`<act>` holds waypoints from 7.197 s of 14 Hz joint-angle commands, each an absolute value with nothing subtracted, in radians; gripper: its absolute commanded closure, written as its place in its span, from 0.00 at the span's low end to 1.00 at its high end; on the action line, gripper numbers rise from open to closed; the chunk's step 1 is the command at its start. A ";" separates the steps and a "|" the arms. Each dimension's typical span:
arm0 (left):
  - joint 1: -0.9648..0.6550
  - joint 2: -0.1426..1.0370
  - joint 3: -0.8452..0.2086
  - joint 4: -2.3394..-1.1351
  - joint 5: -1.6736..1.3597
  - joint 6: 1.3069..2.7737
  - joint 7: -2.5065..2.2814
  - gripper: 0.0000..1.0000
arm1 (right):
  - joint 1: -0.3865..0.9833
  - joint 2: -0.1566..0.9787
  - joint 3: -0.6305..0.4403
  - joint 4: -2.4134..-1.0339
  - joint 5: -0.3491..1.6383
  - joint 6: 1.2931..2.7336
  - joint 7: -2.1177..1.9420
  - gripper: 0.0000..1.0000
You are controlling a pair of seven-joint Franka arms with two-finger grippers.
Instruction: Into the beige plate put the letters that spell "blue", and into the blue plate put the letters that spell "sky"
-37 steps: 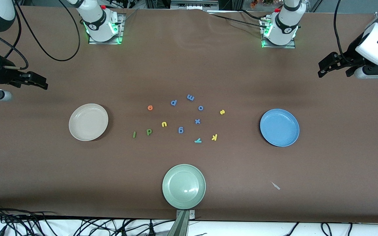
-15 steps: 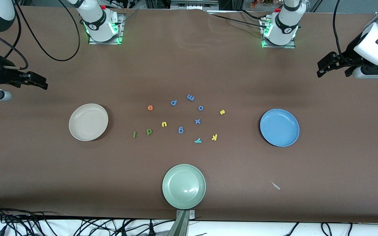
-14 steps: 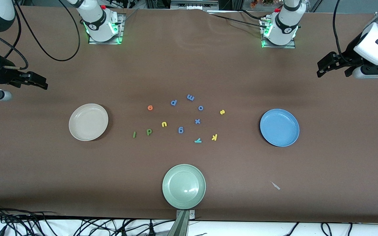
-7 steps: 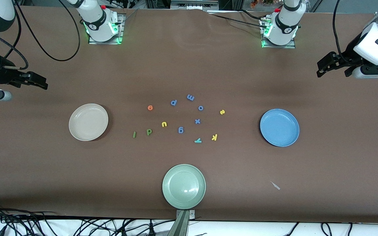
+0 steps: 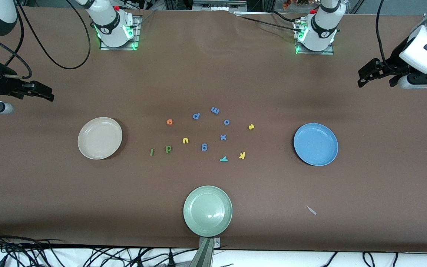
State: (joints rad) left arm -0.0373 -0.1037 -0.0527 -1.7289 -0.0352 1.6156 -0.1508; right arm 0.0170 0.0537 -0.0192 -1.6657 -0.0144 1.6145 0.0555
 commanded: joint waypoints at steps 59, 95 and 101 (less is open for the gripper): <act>-0.038 -0.103 -0.052 -1.712 -0.044 1.595 -0.135 0.00 | 0.011 0.054 -0.017 -1.657 -0.015 1.603 0.043 0.00; -0.037 -0.103 -0.052 -1.712 -0.044 1.594 -0.133 0.00 | 0.328 0.547 -0.014 -1.667 0.091 2.139 0.261 0.00; -0.052 -0.068 -0.052 -1.710 -0.044 1.595 -0.141 0.00 | 0.368 0.678 -0.015 -1.667 0.091 2.321 0.379 0.00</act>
State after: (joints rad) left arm -0.0385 -0.0946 -0.0527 -1.7278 -0.0352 1.6080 -0.1508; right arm 0.3480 0.6488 -0.0078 -1.6718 0.0810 2.2756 0.3390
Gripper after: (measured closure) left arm 0.000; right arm 0.000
